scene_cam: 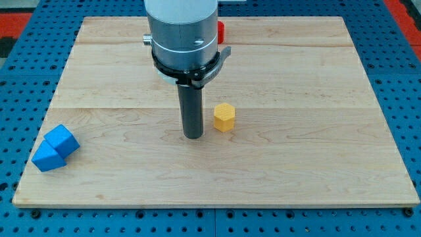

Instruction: Place the yellow hexagon parallel to the yellow heart

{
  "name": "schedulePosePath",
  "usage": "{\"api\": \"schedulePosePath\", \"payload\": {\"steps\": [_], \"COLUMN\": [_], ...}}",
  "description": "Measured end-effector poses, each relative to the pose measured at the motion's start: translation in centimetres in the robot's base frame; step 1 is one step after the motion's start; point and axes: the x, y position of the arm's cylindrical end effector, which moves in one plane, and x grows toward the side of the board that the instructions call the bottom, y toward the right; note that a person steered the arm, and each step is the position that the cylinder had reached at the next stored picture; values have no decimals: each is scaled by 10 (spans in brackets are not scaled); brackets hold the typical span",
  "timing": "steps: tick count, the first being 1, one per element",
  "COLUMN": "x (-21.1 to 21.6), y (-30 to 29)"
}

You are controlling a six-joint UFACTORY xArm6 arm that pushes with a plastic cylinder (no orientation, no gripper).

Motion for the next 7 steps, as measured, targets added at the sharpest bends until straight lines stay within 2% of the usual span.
{"api": "schedulePosePath", "payload": {"steps": [1,2,3,4,5,6,7], "x": [11,11,-13,-46,11,-7,-46], "y": [58,81,88,48,82,43,29]}}
